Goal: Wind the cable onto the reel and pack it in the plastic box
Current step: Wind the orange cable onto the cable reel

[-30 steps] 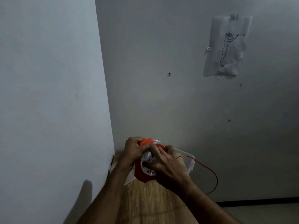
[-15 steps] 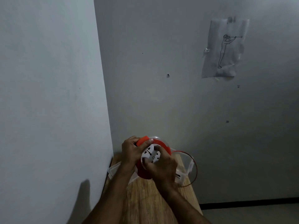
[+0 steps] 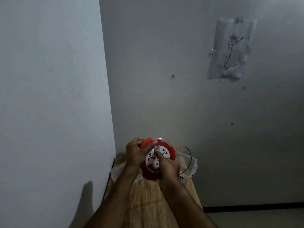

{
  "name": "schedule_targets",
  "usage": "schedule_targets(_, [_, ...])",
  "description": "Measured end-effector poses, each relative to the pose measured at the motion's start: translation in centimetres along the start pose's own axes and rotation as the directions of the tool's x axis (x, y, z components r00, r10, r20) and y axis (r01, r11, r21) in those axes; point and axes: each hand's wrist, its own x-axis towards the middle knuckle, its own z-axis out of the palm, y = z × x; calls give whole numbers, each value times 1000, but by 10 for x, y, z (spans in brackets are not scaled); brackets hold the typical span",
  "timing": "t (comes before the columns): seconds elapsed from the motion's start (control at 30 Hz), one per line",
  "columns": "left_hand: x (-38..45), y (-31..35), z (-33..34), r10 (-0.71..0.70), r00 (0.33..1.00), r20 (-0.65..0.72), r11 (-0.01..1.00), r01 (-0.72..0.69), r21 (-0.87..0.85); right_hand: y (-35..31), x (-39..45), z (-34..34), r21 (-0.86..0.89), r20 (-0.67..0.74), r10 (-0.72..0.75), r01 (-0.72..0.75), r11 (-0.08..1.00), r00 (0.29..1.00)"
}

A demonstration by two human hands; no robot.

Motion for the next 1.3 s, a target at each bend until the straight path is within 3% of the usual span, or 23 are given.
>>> schedule_targets(0.03, [1,0,-1,-31,1000,0,999,31,-18,3,-3,-6,-159,-14,-204,199,967,979])
schedule_targets(0.07, [3,0,-2,-55,999,2,998,55,-29,8,-3,-12,-333,8,-452,429,840,892])
schedule_targets(0.1, [6,0,-4,-66,998,5,997,66,-33,11,-3,-19,-463,91,-684,638,615,724])
schedule_targets(0.13, [8,1,-5,-65,998,10,997,65,-31,11,-2,-26,-544,231,-831,776,320,505])
schedule_targets(0.17, [10,2,-7,-59,998,20,998,60,-25,13,1,-33,-545,413,-861,838,27,296])
schedule_targets(0.2, [11,4,-7,-57,998,35,998,58,-18,11,3,-40,-498,591,-798,833,-242,122])
schedule_targets(0.23, [11,5,-8,-61,997,53,998,62,-9,10,6,-44,-426,735,-678,791,-440,19])
schedule_targets(0.27, [11,6,-8,-65,996,67,998,65,3,8,7,-48,-370,826,-563,749,-550,-6])
schedule_targets(0.4, [12,7,-8,-59,993,105,998,57,16,-9,14,-50,-340,922,-361,735,-586,138])
schedule_targets(0.53, [12,5,-10,-86,984,156,996,86,12,-23,17,-52,-307,951,-233,701,-644,202])
schedule_targets(0.67, [10,5,-9,-85,978,188,996,84,13,-20,17,-51,-309,951,-223,678,-667,214])
schedule_targets(0.97, [7,9,-4,-34,989,143,999,30,27,-17,19,-44,-363,919,-357,718,-594,169])
schedule_targets(1.03, [7,9,-4,-24,992,128,1000,22,21,-18,20,-42,-382,900,-403,752,-537,168])
schedule_targets(1.3, [1,3,-1,-81,990,112,997,79,21,-6,15,-38,-551,711,-590,824,-130,383])
